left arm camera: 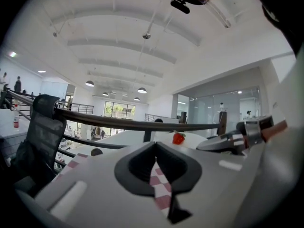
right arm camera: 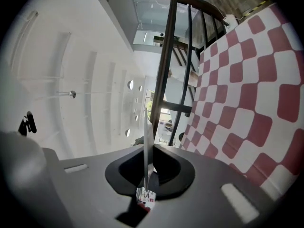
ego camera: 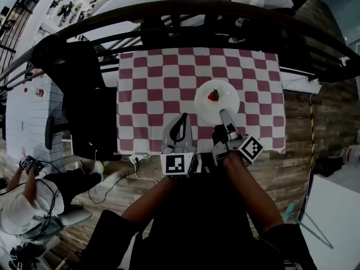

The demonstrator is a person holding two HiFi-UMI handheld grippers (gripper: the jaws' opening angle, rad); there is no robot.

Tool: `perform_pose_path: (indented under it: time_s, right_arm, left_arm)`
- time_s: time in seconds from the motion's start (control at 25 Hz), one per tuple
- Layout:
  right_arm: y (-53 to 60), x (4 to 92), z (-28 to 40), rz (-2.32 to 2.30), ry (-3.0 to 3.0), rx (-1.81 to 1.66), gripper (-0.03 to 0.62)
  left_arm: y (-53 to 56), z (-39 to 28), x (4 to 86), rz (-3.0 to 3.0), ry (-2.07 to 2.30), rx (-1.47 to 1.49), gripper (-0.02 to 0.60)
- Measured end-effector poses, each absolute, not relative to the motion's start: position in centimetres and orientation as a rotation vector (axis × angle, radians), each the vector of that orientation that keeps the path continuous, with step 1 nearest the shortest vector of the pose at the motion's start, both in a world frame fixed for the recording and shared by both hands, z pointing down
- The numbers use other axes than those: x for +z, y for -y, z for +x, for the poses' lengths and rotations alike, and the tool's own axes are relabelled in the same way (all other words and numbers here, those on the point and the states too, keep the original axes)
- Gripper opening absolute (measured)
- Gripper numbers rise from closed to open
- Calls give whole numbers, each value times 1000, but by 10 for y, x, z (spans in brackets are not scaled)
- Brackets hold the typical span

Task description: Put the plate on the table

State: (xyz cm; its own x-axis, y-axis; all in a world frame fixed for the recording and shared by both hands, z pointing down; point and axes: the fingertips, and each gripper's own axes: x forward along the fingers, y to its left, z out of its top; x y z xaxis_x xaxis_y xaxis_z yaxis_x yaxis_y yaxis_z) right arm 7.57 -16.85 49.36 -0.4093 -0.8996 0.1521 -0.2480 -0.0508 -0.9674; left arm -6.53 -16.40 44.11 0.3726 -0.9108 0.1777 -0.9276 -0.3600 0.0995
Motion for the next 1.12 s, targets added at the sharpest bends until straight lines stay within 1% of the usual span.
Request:
perform_pose_path:
  time_s: [0.36, 0.64, 0.84, 1.12]
  right_arm:
    - [196, 520, 65, -1129, -1788, -1499, 17]
    - [202, 563, 66, -1111, -1801, -1528, 17]
    - [203, 586, 60, -1092, -1795, -1558, 17]
    - [209, 612, 47, -1063, -1936, -1494, 17]
  left_arm:
    - [195, -67, 454, 2359, 1706, 138, 9]
    - [201, -77, 461, 2309, 1729, 187, 9]
    - [196, -75, 472, 2330, 1714, 223, 9]
    - [197, -62, 473, 2349, 1666, 223, 9]
